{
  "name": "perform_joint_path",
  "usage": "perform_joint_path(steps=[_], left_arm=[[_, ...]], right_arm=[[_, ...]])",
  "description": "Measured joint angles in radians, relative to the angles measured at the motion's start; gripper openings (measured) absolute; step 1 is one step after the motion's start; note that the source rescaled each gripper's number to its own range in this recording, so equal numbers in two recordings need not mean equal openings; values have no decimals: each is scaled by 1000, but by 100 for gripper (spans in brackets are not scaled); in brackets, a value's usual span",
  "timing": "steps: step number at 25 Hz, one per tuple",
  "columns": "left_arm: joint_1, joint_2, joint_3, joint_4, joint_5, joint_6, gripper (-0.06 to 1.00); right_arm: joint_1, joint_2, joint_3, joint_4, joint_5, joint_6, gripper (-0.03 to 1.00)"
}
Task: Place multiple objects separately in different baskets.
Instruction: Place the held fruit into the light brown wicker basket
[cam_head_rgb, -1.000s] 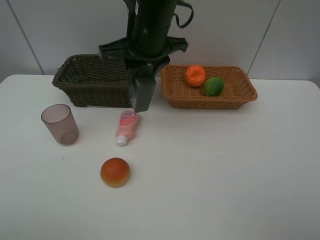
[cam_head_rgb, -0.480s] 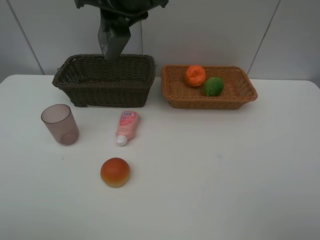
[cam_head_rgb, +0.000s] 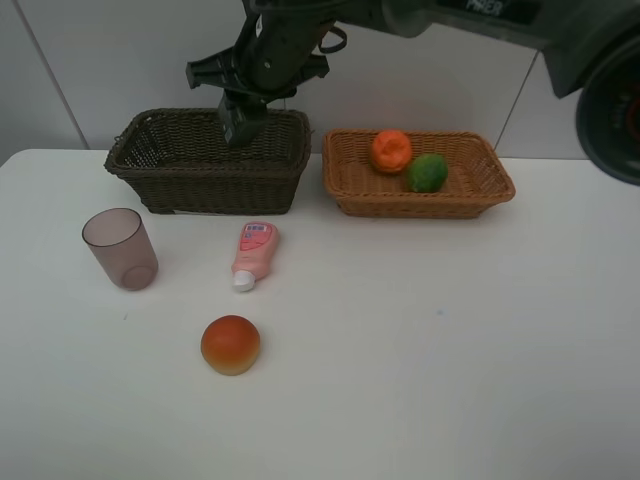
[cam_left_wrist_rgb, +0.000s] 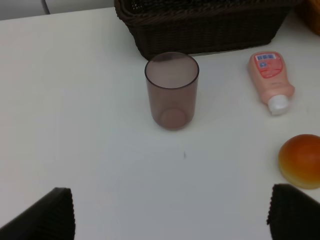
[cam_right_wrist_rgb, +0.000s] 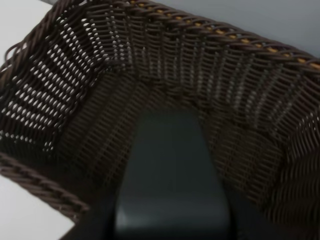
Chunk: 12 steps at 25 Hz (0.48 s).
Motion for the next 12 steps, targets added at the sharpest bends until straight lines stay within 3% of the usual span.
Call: perform_joint_path(steps=[12], left_arm=[[0,0,0,0,0,0,100]], right_arm=[[-23,112,1,2,-165,0,1]])
